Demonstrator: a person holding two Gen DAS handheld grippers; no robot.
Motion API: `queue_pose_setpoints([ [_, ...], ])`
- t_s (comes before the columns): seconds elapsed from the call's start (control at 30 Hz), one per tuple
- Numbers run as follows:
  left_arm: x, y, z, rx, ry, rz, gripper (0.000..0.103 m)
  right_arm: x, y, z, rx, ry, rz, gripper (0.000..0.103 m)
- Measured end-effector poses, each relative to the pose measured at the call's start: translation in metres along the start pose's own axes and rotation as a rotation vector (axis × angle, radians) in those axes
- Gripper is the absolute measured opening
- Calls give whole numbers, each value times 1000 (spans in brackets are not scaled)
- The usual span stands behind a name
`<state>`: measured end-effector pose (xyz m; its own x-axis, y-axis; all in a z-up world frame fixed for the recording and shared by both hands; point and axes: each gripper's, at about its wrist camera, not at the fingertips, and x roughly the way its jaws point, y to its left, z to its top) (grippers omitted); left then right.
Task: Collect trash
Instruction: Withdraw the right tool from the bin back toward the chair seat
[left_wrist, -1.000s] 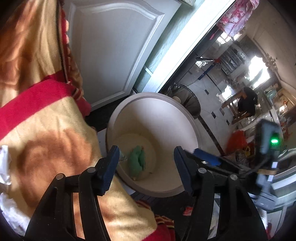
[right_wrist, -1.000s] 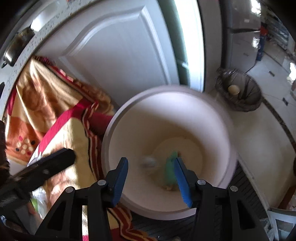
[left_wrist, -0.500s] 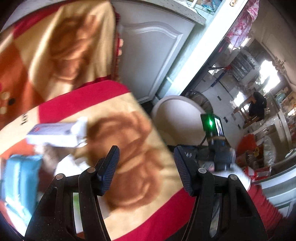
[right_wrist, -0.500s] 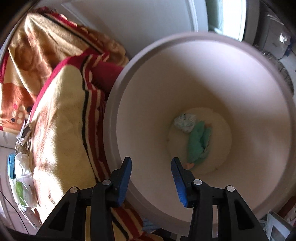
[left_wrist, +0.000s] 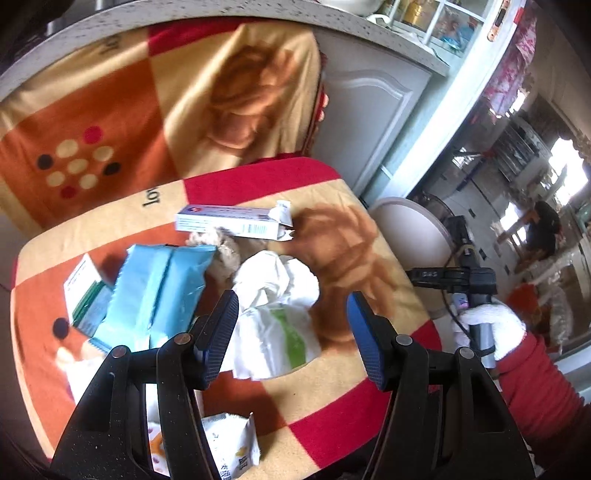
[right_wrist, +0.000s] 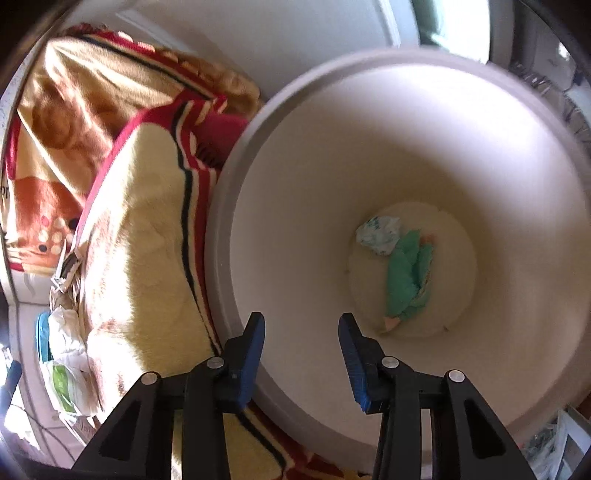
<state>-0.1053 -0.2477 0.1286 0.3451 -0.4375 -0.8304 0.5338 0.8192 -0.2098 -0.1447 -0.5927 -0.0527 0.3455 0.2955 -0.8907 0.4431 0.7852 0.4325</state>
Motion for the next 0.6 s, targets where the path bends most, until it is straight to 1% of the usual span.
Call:
queue_pose_setpoints([
  [0.07, -1, 1, -1, -5, -7, 8, 60, -16, 4, -3, -11, -49, -29, 41],
  [0.13, -3, 1, -4, -7, -18, 18, 60, -32, 11, -7, -27, -106, -67, 47],
  [0.3, -12, 2, -13, -3, -58, 67, 60, -66, 33, -23, -67, -206, -132, 48],
  [0.37, -15, 3, -16, -10, -70, 72, 60, -77, 44, -31, -86, -247, -160, 48],
  [0.53, -24, 11, -23, -34, -97, 87, 60, -103, 71, -55, -135, -354, -195, 49],
  [0.57, -27, 12, -25, -37, -105, 93, 60, -107, 78, -61, -147, -367, -199, 50],
  [0.6, -29, 13, -26, -38, -110, 99, 60, -109, 85, -64, -158, -379, -201, 54],
])
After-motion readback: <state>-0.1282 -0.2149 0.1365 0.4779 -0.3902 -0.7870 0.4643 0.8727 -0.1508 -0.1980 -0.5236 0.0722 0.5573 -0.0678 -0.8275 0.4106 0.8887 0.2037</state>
